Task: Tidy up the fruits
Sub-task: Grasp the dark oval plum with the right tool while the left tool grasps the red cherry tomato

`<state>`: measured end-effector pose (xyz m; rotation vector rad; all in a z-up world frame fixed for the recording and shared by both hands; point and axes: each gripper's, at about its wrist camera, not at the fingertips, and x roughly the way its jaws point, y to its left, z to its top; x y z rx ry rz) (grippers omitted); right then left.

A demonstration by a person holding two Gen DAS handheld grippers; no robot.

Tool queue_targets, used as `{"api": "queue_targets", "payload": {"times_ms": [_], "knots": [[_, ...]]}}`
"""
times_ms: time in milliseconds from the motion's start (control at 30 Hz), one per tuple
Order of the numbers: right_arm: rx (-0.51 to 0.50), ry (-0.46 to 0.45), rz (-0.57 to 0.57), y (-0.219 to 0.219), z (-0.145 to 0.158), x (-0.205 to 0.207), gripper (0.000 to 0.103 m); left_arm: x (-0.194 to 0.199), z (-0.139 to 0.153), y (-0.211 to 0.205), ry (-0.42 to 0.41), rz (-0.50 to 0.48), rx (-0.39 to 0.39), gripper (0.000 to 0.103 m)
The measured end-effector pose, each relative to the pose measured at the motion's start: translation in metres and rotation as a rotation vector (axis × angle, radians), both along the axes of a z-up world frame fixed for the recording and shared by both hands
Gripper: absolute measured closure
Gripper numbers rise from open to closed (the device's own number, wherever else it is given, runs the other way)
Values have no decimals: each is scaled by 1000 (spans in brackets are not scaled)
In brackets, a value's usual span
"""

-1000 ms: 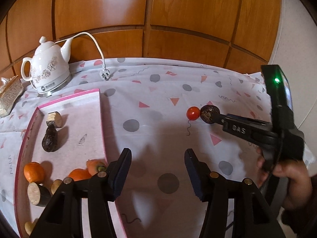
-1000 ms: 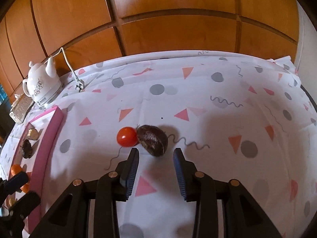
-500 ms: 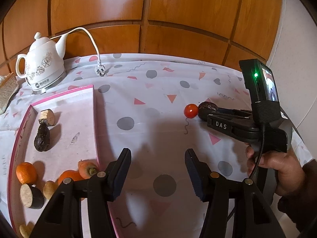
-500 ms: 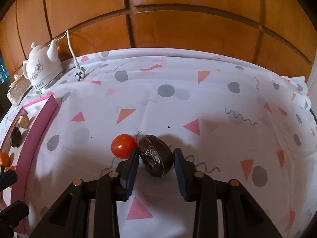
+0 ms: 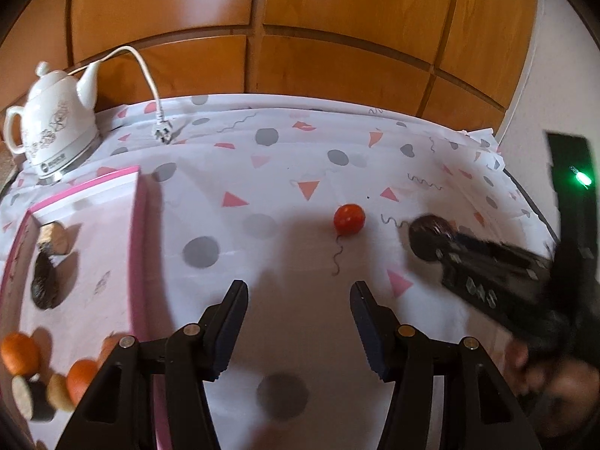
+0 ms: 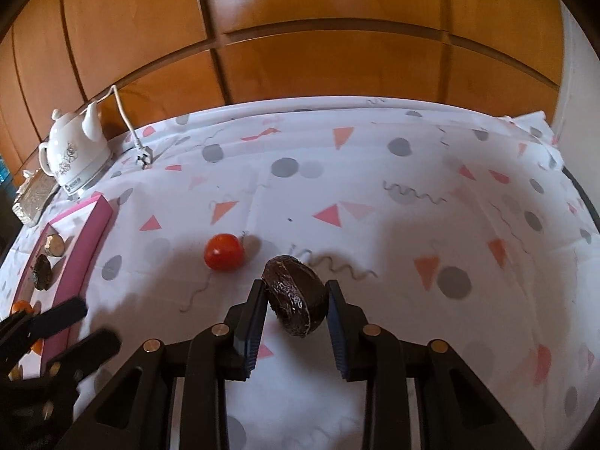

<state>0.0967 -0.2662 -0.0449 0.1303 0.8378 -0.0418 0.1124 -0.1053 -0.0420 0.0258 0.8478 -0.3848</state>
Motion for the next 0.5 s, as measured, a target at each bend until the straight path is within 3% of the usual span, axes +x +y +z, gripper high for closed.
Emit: {"api": "queue_targets", "payload": {"times_ms": [267, 500], "knots": [[-12, -9, -34, -7, 1, -13, 72, 37, -12, -26, 39, -5, -19, 46], [-14, -36, -42, -9, -3, -14, 72, 52, -16, -43, 27, -6, -35, 46]]}}
